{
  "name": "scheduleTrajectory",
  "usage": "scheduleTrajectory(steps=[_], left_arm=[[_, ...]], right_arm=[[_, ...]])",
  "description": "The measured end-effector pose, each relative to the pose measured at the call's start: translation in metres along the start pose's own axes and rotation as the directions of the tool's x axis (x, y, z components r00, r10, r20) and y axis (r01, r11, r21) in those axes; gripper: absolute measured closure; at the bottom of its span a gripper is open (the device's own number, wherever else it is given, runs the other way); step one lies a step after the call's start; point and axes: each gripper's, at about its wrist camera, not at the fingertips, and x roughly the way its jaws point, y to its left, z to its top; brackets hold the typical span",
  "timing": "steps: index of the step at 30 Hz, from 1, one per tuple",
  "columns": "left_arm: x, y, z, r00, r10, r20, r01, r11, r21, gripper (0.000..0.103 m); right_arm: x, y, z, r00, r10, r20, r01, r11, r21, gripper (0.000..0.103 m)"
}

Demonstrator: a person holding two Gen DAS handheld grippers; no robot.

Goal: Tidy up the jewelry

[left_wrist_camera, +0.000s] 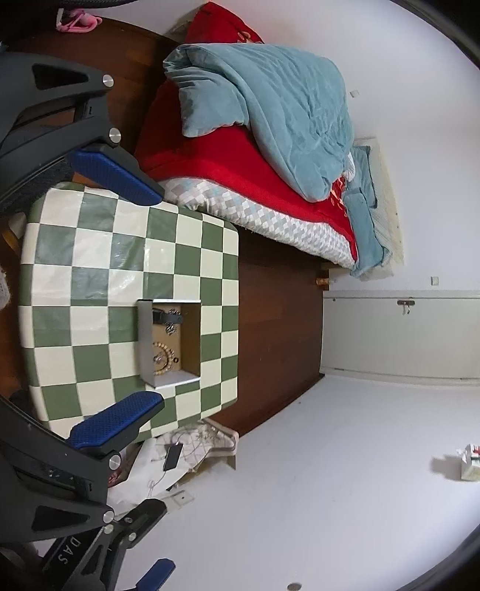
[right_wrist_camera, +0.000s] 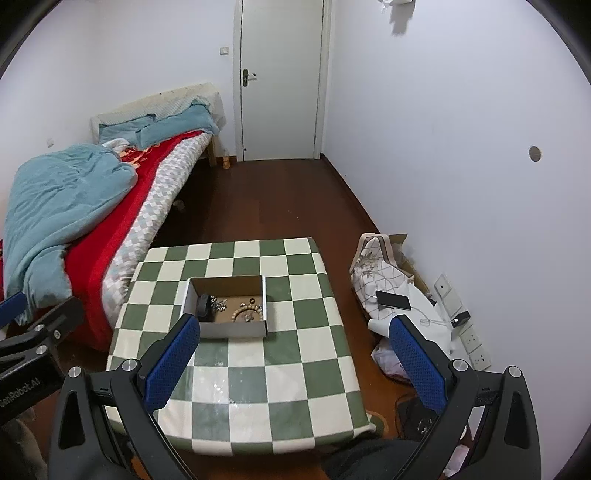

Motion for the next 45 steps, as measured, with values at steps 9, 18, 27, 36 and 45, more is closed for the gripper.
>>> scheduleTrajectory(steps=[9, 18, 27, 36, 45], left_arm=[[0.048, -0.001, 0.014, 0.996, 0.035, -0.077, -0.034, 0.999, 0.010, 0.001], [0.071, 0.000, 0.015, 0.991, 0.053, -0.124, -0.052, 0.999, 0.013, 0.001], [0.077, 0.004, 0.015, 0.989, 0.060, -0.134, -0.060, 0.998, 0.004, 0.001], [0.074, 0.014, 0.015, 0.990, 0.080, -0.118, -0.082, 0.997, -0.005, 0.001], [0.069, 0.022, 0.015, 0.990, 0.089, -0.111, -0.090, 0.996, -0.011, 0.001]], right_arm=[[0.058, 0.017, 0.020, 0.998, -0.004, -0.064, 0.002, 1.000, -0.031, 0.000], [0.094, 0.028, 0.027, 0.994, -0.009, -0.108, 0.004, 0.999, -0.046, 0.000], [0.100, 0.031, 0.029, 0.993, 0.001, -0.121, -0.008, 0.999, -0.049, 0.000], [0.094, 0.034, 0.031, 0.994, 0.017, -0.111, -0.023, 0.998, -0.050, 0.000], [0.089, 0.040, 0.031, 0.994, 0.027, -0.105, -0.034, 0.997, -0.064, 0.000]])
